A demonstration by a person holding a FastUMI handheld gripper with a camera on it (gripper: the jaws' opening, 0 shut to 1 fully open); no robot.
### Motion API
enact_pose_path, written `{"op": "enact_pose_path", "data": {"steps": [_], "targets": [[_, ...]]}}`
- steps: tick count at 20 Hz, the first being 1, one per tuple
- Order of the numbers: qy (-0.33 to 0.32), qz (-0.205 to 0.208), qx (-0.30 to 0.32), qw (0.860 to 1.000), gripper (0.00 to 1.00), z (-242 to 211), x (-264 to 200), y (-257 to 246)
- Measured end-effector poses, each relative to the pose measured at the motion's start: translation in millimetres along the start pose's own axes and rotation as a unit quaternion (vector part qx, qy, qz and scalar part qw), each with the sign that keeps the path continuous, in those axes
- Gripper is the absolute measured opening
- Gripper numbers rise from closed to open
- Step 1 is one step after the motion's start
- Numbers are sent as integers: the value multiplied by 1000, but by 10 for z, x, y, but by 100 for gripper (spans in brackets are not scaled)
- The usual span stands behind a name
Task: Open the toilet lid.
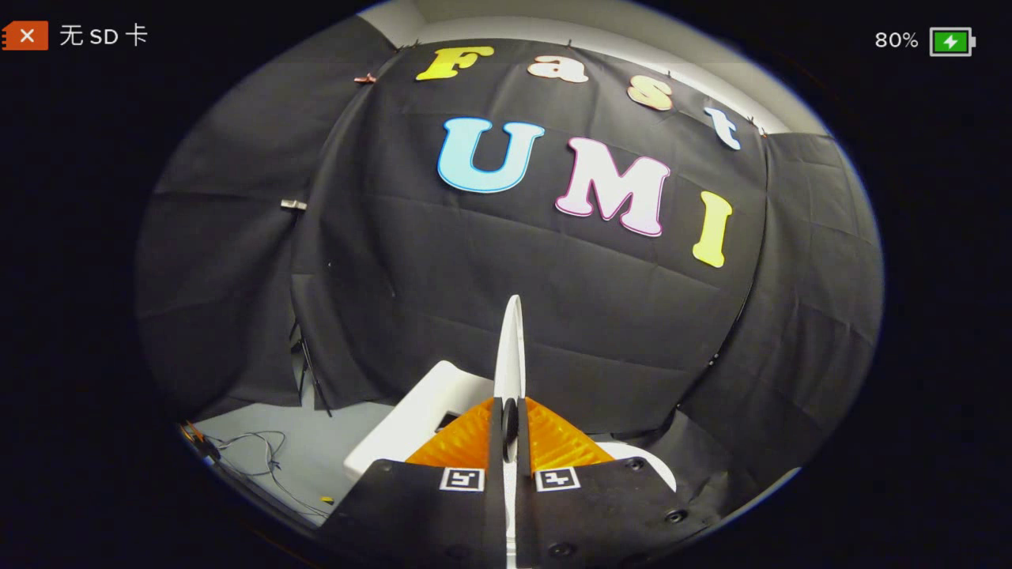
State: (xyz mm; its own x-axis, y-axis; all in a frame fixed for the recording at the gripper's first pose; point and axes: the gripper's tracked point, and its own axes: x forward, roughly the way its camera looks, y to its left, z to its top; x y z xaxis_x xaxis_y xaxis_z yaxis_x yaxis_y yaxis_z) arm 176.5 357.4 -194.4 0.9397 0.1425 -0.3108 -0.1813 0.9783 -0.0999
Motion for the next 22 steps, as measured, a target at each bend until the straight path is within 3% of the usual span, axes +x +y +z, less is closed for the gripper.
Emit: {"op": "enact_pose_path", "data": {"steps": [1, 6, 22], "targets": [[2, 9, 9, 1000, 12, -10, -22, 24], [-2, 52, -4, 999, 100, 77, -179, 123], [-83, 51, 42, 994, 98, 915, -1175, -911]]}}
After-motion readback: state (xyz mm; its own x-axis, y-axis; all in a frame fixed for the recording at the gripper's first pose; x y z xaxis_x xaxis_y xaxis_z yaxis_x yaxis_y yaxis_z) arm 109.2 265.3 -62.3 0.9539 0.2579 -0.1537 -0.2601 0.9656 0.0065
